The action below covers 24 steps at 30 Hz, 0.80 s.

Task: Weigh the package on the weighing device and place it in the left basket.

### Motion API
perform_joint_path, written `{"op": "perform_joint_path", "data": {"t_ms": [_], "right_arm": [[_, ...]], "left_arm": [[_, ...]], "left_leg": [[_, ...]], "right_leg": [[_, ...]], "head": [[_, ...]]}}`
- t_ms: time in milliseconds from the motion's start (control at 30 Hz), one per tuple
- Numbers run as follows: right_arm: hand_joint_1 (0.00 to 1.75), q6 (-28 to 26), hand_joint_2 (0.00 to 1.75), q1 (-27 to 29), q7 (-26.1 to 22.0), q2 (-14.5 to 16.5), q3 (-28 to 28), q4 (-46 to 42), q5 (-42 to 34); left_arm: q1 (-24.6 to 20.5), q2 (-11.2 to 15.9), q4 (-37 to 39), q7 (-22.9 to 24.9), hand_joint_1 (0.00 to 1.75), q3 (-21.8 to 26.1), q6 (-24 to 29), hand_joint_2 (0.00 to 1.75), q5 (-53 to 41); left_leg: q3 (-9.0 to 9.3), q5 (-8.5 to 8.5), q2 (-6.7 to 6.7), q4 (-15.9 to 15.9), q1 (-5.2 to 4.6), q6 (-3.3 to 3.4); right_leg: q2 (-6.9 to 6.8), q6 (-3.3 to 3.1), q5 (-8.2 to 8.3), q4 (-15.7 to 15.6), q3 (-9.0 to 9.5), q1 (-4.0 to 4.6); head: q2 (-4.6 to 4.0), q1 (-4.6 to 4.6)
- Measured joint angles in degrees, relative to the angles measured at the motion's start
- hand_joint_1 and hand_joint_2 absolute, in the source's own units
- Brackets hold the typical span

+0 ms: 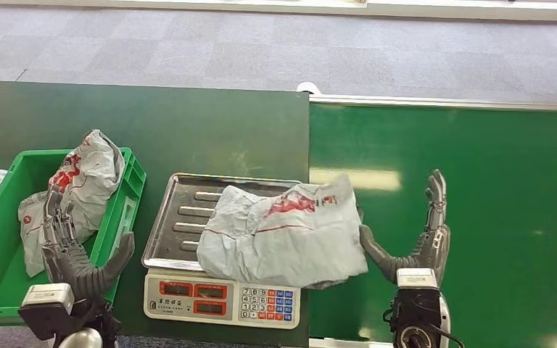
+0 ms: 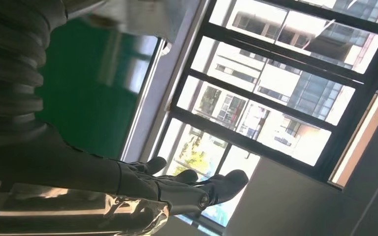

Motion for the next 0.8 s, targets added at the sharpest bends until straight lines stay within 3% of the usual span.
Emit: {"op": "perform_joint_path", "data": {"t_ms": [300,567,800], "right_arm": [[0.0,-1.56,1.75,7.88,-0.29,0.11,-6.98,-2.77,-0.22],[0.0,-2.88,1.75,8.9,-0.75,0.22,-8.09,-2.78,-0.22],[0.0,-3.08,1.75,8.02,-1.0,0.16,-7.97,-2.57,-0.8]], "left_arm": [[-2.29,0.56,0.1,-0.25,0.0,-2.63,-5.24,1.75,-0.22],[-6.02,0.74,1.03,-0.47,0.0,-7.38,-9.7,1.75,-1.04],[-13.62,1.22,3.35,2.13,0.0,-15.96,-16.04,1.75,-4.26]], "left_leg": [[0.01,0.01,-0.09,0.0,-0.01,0.0],[0.03,0.02,-0.1,0.01,0.0,0.0],[0.04,0.04,-0.14,0.02,-0.01,0.01]], "right_leg": [[-0.1,0.0,-0.01,0.01,0.07,-0.01],[-0.1,-0.01,0.0,0.01,0.07,-0.01],[-0.12,0.0,0.01,0.01,0.13,-0.01]], "head": [[0.0,0.01],[0.0,0.0],[0.0,0.01]]}}
